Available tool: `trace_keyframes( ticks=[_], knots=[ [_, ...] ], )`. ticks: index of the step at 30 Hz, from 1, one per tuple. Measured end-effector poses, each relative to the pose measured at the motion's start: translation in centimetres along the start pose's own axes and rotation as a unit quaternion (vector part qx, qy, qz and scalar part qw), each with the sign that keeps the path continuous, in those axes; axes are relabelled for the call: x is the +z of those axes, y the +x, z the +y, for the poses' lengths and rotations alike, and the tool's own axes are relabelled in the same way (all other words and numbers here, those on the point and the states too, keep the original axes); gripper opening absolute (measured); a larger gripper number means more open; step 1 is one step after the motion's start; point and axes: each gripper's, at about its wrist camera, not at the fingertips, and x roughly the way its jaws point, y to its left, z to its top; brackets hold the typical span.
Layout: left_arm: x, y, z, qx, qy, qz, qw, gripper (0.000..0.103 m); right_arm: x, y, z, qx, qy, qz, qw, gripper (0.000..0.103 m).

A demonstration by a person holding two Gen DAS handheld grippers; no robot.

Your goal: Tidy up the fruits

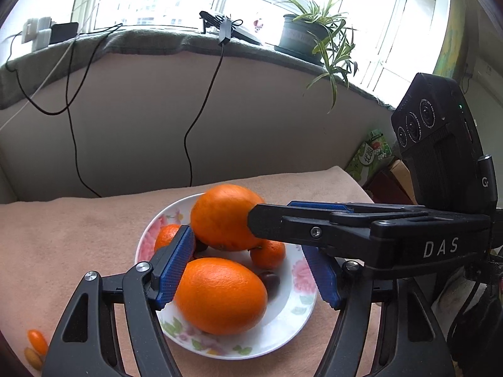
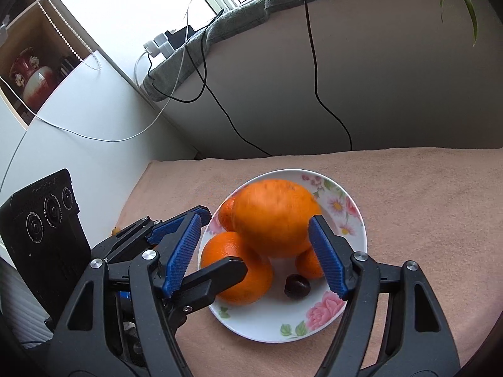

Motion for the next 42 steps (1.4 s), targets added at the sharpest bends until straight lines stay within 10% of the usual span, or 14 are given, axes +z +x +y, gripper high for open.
trace_keyframes(
  ticks=[42],
  knots=[
    [-5.4, -8.9, 2.4, 0.054, -0.006, -0.028, 0.9981, 0.072, -5.5, -2.9, 5.4, -0.058, -0.049, -0.060, 0.995, 0.078]
  ],
)
